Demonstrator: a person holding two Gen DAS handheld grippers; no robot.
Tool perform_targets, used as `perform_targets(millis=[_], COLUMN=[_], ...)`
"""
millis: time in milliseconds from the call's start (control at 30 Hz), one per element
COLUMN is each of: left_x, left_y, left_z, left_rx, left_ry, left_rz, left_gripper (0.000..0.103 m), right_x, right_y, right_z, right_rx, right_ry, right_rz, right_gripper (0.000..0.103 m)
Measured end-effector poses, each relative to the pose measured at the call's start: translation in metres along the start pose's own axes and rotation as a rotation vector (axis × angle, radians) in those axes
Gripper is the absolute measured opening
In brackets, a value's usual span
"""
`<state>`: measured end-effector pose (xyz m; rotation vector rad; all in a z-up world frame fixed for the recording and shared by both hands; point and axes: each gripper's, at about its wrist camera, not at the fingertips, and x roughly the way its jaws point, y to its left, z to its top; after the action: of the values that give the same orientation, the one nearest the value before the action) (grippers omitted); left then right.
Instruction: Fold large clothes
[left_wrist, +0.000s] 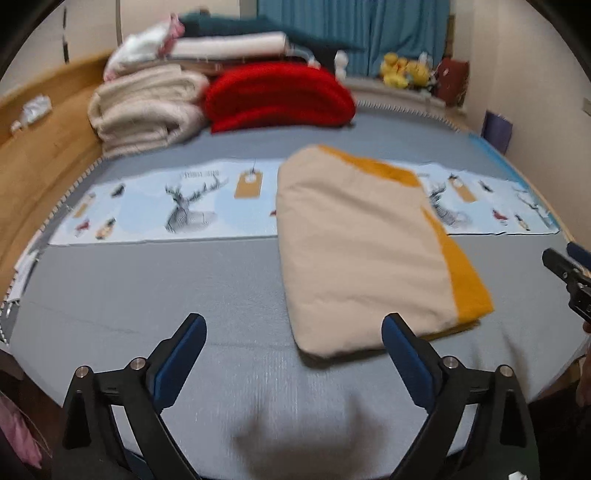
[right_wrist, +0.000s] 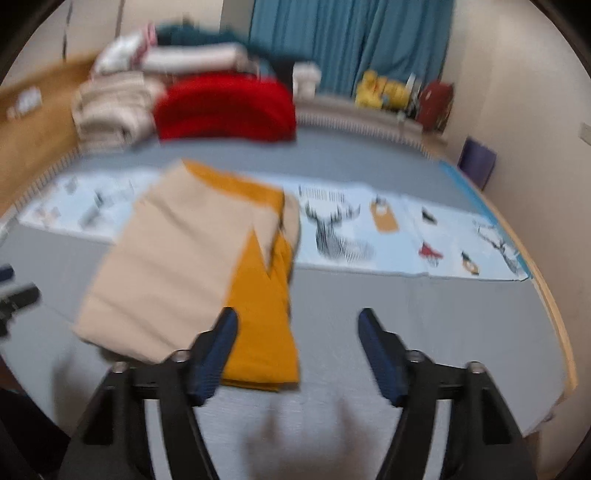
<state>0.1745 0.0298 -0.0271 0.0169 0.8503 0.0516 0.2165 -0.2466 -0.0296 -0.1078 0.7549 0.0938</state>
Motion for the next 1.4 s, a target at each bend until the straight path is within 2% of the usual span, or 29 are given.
perform_targets(millis=[67, 100, 167, 233, 400, 867, 1400], left_x=[-0.026, -0.033, -0.051, -0.064, -0.078, -0.037, -0.031], left_y=[-0.012, -0.016, -0.028, -0.042, -0.061, -0.043, -0.036], left_z=[-0.016, -0.021, -0.039, -0.056, -0.066, -0.052, -0.054], left_rx=[0.027, 0.029, 0.033, 0.062, 0.076, -0.108, -0.110], left_ry=[-0.034, -0.037, -0.036, -0.037, -0.099, -0.041, -0.021], left_rz=[-0.017, -0.022, -0.050, -0.054, -0.042, -0.002, -0.012], left_gripper=[0.096, 0.097, 0.100, 0.100, 0.101, 0.101, 0.102], right_x=[-0.032, -0.044, -0.071, -0.089, -0.104, -0.073, -0.068], right_y=[0.005, 0.011, 0.020, 0.031, 0.047, 0.044, 0.058], right_z=[-0.011, -0.014, -0.024, -0.035, -0.057, -0.061, -0.059], right_rx=[0.007, 0.004, -0.012, -0.050, -0.060, 0.015, 0.011], right_ry=[-0.089, -0.103, -0.155, -0.181, -0.128, -0.039, -0.031], right_rz=[-0.001, 0.002, 0.033, 0.027, 0.048, 0.032, 0.042], right_gripper=[0.098, 0.102, 0.102, 0.102, 0.103, 0.103, 0.103])
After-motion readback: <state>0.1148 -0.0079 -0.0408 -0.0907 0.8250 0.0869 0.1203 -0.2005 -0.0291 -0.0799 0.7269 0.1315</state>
